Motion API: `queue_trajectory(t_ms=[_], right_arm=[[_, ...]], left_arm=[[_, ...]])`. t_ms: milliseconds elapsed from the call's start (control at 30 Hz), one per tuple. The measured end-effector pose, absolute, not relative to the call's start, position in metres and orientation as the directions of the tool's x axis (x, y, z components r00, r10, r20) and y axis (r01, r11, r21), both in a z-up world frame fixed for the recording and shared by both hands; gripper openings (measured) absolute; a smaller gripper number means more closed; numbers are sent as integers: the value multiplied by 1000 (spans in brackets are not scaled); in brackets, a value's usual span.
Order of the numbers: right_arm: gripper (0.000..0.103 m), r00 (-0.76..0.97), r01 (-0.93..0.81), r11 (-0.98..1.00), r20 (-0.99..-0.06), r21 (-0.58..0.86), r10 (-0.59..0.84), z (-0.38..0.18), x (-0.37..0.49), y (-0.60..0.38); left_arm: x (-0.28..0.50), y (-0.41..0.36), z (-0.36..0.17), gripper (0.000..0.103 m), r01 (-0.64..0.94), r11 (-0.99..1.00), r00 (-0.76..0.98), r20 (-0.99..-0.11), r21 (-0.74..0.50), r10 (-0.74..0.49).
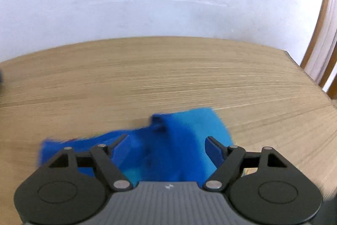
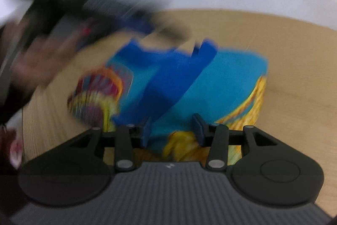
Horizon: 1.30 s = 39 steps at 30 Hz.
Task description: Fold clothes
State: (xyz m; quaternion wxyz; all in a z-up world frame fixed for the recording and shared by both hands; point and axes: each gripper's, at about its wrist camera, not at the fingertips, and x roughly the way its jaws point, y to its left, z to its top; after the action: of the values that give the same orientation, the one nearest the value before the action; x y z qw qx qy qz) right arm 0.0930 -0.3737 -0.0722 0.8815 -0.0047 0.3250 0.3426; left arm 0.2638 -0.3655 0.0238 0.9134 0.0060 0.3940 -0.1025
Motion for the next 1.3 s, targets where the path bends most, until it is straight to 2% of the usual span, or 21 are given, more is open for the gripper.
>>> queue_trajectory(t_ms=[133, 167, 233, 300, 367, 433, 500, 600, 667, 767, 833, 900, 933, 1000, 1100, 1200, 1300], right_arm=[[46, 580, -599, 774, -557, 203, 595, -76, 90, -372], [46, 575, -596, 772, -554, 221, 602, -76, 93, -375], [44, 567, -568, 773, -545, 283, 617, -72, 98, -386], [44, 577, -512, 775, -520, 371, 630, -64, 101, -403], [53, 619, -432, 781, -482, 450, 620, -57, 103, -425], [72, 671, -347, 800, -465, 490, 577, -57, 107, -444], [72, 685, -278, 811, -486, 514, 543, -66, 116, -454], [71, 656, -213, 781, -507, 587, 559, -81, 135, -461], [70, 668, -214, 748, -465, 628, 581, -88, 147, -460], [70, 667, -233, 703, -415, 672, 618, -100, 168, -440], [59, 677, -216, 698, -411, 683, 611, -103, 173, -438], [31, 684, -184, 688, -411, 702, 603, -106, 177, -437], [28, 688, -167, 682, -412, 712, 598, -107, 177, -436], [25, 702, -157, 708, -427, 688, 571, -101, 173, -427], [22, 723, -191, 811, -480, 553, 498, -70, 165, -407], [22, 738, -231, 893, -529, 385, 419, -41, 159, -377], [22, 767, -298, 942, -549, 155, 333, -20, 148, -336]], left_arm=[[305, -382, -21, 80, 140, 990, 615, -786, 35, -59], [309, -378, -30, 87, 123, 992, 605, -795, 27, -53], [308, -364, -31, 86, 86, 996, 593, -801, -38, -81], [300, -356, -20, 82, 66, 997, 604, -793, -50, -79], [285, -352, -5, 79, 65, 998, 638, -767, -25, -61], [266, -346, 8, 80, 70, 997, 660, -748, -26, -66], [248, -346, 7, 80, 77, 997, 653, -755, -8, -57], [233, -354, -15, 80, 63, 995, 603, -797, 80, 26], [226, -355, -30, 83, 43, 991, 569, -819, 125, 78], [218, -351, -33, 84, 7, 994, 583, -808, 110, 85], [219, -350, -35, 84, -2, 995, 581, -810, 101, 84], [221, -350, -37, 85, -1, 995, 584, -807, 103, 84], [223, -351, -37, 85, -1, 994, 584, -807, 105, 86], [220, -352, -33, 81, -9, 994, 583, -807, 106, 91], [206, -344, -16, 79, -26, 996, 605, -792, 90, 87], [180, -325, 2, 79, -51, 997, 637, -767, 60, 79], [158, -295, 23, 79, -80, 996, 660, -746, 49, 89]])
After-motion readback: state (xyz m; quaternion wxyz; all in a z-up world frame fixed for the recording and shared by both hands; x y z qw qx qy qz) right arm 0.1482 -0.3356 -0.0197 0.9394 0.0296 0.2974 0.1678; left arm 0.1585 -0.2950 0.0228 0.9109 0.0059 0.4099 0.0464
